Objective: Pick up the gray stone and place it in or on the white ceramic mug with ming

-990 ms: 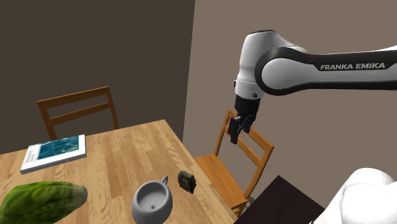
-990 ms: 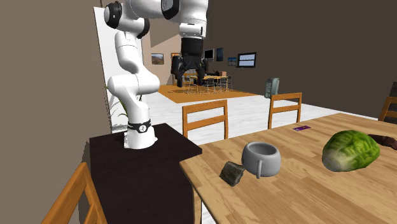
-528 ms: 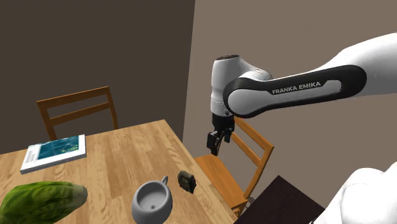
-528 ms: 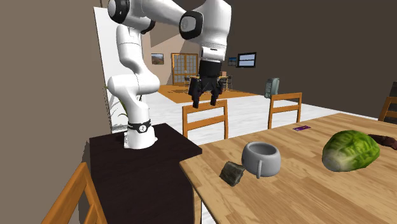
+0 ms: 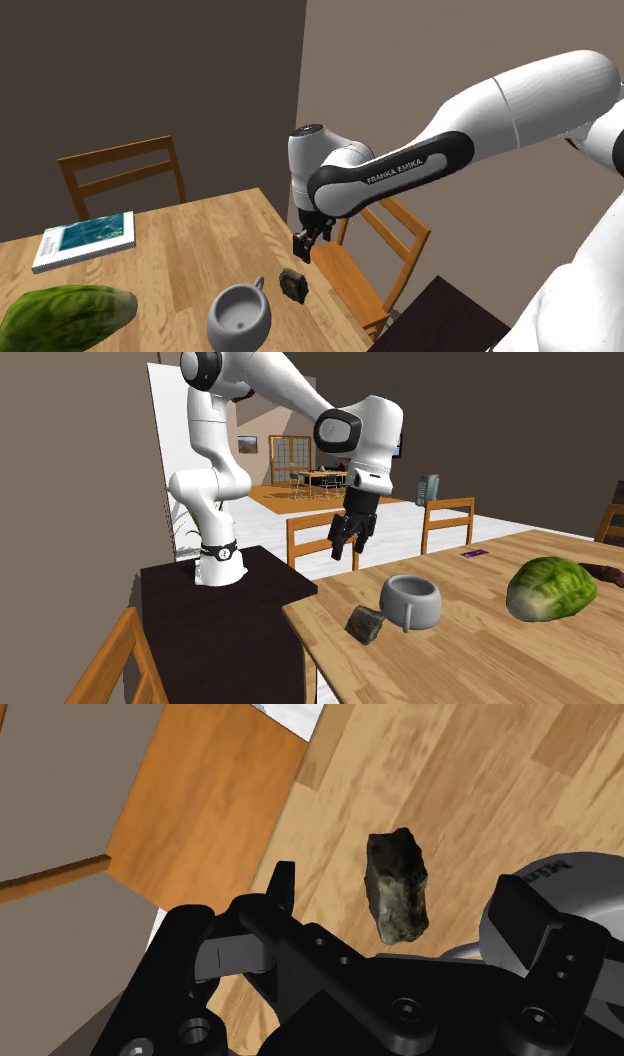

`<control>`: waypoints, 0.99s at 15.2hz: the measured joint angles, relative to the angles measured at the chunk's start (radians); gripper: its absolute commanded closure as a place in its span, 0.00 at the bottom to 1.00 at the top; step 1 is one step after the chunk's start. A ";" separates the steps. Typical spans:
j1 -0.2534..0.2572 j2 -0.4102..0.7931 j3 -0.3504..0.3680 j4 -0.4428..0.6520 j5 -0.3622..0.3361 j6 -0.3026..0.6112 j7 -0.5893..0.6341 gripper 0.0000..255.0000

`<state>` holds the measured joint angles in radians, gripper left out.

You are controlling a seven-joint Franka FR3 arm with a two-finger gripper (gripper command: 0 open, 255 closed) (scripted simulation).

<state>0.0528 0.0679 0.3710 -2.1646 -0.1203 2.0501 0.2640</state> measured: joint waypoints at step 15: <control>0.120 0.485 -0.047 0.296 -0.252 0.071 0.147 0.00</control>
<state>0.1730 0.5530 0.3236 -1.8682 -0.3719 2.1215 0.4109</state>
